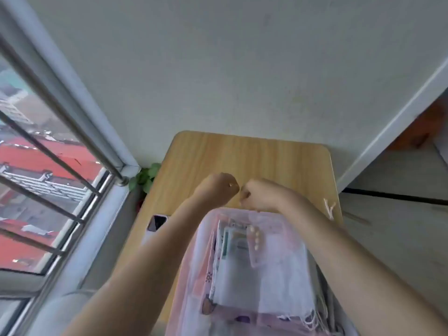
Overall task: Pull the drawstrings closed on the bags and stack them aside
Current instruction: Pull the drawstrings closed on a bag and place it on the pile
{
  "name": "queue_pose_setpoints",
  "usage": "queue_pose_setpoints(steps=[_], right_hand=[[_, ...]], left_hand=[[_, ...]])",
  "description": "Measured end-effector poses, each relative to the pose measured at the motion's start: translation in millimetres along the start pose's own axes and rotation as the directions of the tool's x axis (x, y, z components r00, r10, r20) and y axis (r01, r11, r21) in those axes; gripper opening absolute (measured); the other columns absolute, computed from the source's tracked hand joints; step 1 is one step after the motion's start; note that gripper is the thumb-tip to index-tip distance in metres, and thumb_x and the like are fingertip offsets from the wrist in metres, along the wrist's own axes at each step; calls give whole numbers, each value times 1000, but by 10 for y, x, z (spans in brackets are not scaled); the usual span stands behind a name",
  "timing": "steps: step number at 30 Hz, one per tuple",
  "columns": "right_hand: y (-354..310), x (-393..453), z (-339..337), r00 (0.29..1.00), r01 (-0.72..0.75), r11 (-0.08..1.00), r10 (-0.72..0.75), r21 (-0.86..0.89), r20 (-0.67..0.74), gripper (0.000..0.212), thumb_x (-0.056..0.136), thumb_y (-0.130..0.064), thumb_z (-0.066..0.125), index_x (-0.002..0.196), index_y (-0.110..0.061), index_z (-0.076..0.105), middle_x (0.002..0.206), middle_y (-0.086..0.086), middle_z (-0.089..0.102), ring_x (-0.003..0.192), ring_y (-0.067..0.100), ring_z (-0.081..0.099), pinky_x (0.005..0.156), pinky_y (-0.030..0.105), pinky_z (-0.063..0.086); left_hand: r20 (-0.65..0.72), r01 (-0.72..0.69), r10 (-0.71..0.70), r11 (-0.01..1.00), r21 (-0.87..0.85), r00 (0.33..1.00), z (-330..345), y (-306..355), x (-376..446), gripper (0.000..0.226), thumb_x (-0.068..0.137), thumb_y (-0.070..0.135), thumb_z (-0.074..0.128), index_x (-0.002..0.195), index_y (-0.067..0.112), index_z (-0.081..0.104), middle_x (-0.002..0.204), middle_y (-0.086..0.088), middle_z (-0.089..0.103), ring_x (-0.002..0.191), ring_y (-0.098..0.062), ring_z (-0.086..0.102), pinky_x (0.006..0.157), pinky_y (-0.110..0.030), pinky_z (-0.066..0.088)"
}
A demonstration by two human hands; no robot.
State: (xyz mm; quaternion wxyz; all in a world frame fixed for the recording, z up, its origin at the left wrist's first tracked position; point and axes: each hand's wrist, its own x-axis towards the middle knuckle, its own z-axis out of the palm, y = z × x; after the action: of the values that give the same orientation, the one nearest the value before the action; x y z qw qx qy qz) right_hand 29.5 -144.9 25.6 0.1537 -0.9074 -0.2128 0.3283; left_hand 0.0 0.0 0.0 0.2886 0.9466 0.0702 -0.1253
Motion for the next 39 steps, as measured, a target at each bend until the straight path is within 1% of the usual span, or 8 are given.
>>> queue_pose_setpoints(steps=[4, 9, 12, 19, 25, 29, 34, 39], right_hand=[[163, -211, 434, 996, -66, 984, 54, -166, -72, 22, 87, -30, 57, 97, -13, 67, 98, 8, 66, 91, 26, 61, 71, 30, 43], [369, -629, 710, 847, -318, 908, 143, -273, -512, 40, 91, -38, 51, 121, -13, 55, 133, 11, 45, 126, 31, 38, 101, 43, 31], [450, -768, 684, 855, -385, 905, 276, -179, -440, 37, 92, -37, 47, 119, -15, 59, 130, 12, 51, 122, 32, 44, 100, 40, 32], [384, -785, 577, 909, 94, 984, -23, 151, -417, 8, 93, -26, 55, 94, -20, 61, 93, -5, 61, 94, 20, 60, 75, 30, 44], [196, -715, 503, 894, 338, 851, -156, 402, -421, 7, 91, -32, 65, 89, -26, 66, 77, -2, 66, 66, 11, 57, 58, 23, 44], [126, -567, 532, 913, 274, 846, -78, 458, -401, 28, 84, -53, 67, 102, -33, 58, 90, 1, 64, 69, 15, 63, 54, 24, 46], [57, -315, 574, 922, 192, 895, -23, 404, -387, 22, 95, -36, 59, 100, -14, 61, 81, -4, 59, 66, 14, 54, 56, 26, 43], [-109, -139, 611, 935, 174, 883, -9, 435, -356, 19, 96, -32, 58, 99, -14, 63, 79, -8, 58, 72, 12, 52, 60, 23, 39]], left_hand=[[-86, -21, 23, 1000, 21, 996, 373, -133, -340, 21, 88, 32, 54, 95, 23, 72, 95, 3, 70, 85, -19, 63, 75, -32, 53], [-150, -25, 34, 998, 61, 988, 619, -73, -853, 16, 89, 26, 52, 81, 22, 65, 78, 7, 63, 69, -13, 55, 51, -19, 32], [-154, -33, 38, 999, 36, 987, 604, 10, -992, 19, 89, 24, 50, 77, 23, 63, 72, 8, 63, 66, -16, 60, 50, -18, 36], [-179, -38, -11, 962, -270, 984, 467, 87, -966, 31, 90, 18, 53, 118, 20, 66, 115, 2, 58, 101, -13, 58, 84, -25, 42], [50, 31, -1, 800, -599, 999, 294, 15, -935, 28, 91, 31, 54, 99, 12, 73, 106, -7, 72, 97, -15, 64, 75, -24, 43], [-7, 25, -46, 668, -744, 999, 318, -182, -854, 24, 93, 26, 61, 101, 4, 69, 92, -8, 75, 83, -16, 70, 75, -27, 49], [11, 60, -108, 457, -887, 994, 241, -419, -749, 12, 91, 10, 64, 100, 6, 58, 87, -8, 70, 78, -21, 68, 69, -30, 48], [72, 101, -109, 287, -953, 991, 180, -648, -632, 25, 95, 31, 57, 108, 14, 69, 99, -5, 73, 88, -17, 65, 76, -29, 47]])
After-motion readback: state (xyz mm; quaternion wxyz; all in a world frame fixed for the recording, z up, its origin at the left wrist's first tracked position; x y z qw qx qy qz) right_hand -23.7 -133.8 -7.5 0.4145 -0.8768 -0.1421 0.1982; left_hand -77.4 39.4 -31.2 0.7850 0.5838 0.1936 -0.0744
